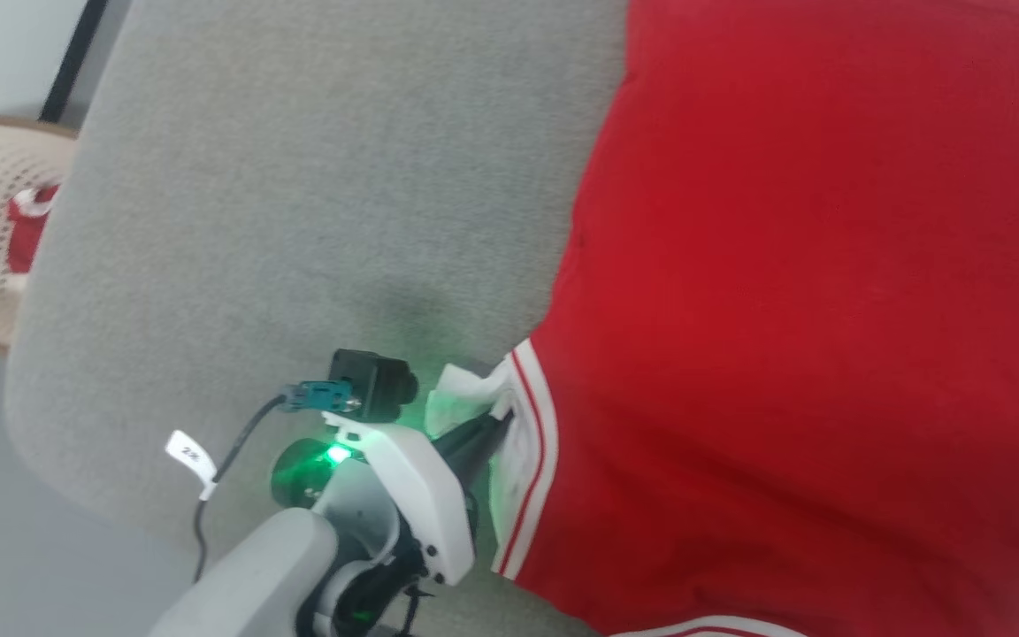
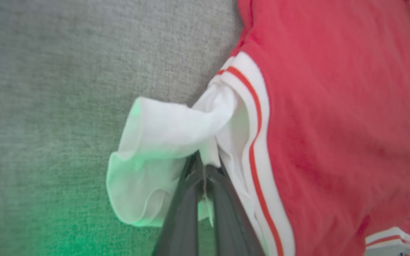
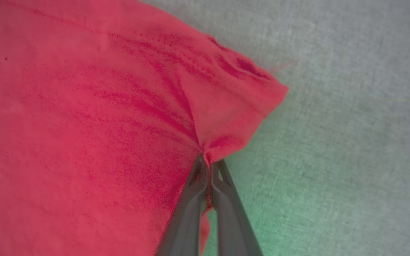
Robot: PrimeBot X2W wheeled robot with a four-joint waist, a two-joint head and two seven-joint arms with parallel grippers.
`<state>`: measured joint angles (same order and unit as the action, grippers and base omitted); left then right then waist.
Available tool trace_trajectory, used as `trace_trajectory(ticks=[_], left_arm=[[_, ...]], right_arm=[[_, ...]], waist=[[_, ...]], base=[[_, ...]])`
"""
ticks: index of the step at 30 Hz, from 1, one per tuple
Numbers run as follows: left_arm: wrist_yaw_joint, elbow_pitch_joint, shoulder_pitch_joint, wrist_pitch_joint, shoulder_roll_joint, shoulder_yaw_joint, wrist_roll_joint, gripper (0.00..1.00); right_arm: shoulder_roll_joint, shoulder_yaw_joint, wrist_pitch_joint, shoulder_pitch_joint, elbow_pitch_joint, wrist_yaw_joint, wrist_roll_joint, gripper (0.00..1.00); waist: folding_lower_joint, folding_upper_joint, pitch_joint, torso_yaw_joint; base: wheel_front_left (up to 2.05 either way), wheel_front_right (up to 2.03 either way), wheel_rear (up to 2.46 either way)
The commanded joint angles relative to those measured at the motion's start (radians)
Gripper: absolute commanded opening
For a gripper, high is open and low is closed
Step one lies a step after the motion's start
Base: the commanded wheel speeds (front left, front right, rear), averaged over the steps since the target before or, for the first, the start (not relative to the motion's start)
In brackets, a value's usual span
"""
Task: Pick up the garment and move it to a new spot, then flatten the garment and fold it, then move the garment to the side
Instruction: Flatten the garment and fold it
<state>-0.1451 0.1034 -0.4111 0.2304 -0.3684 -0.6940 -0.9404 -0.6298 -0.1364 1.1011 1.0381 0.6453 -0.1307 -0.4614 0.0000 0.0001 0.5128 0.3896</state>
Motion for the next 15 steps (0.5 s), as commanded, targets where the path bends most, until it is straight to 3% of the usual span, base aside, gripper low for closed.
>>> trace_trajectory(ticks=[1, 10, 15], left_arm=[[-0.031, 0.052, 0.007, 0.006, -0.025, 0.009, 0.003, 0.0], [-0.057, 0.017, 0.022, 0.018, -0.091, 0.048, -0.003, 0.0], [-0.075, -0.015, 0.042, 0.027, -0.131, 0.069, -0.013, 0.0]], right_arm=[[0.0, -0.034, 0.04, -0.093, 0.016, 0.0, -0.022, 0.0], [-0.064, -0.144, 0.025, -0.248, -0.266, 0.0, -0.195, 0.0], [-0.087, -0.147, 0.015, -0.407, -0.447, 0.0, -0.272, 0.0]], waist=[[0.0, -0.0001, -0.02, -0.028], [0.0, -0.0001, -0.078, -0.156], [0.0, -0.0001, -0.1, -0.226]], base=[[0.0, 0.0, 0.0], [0.0, 0.0, 0.0], [0.0, 0.0, 0.0]])
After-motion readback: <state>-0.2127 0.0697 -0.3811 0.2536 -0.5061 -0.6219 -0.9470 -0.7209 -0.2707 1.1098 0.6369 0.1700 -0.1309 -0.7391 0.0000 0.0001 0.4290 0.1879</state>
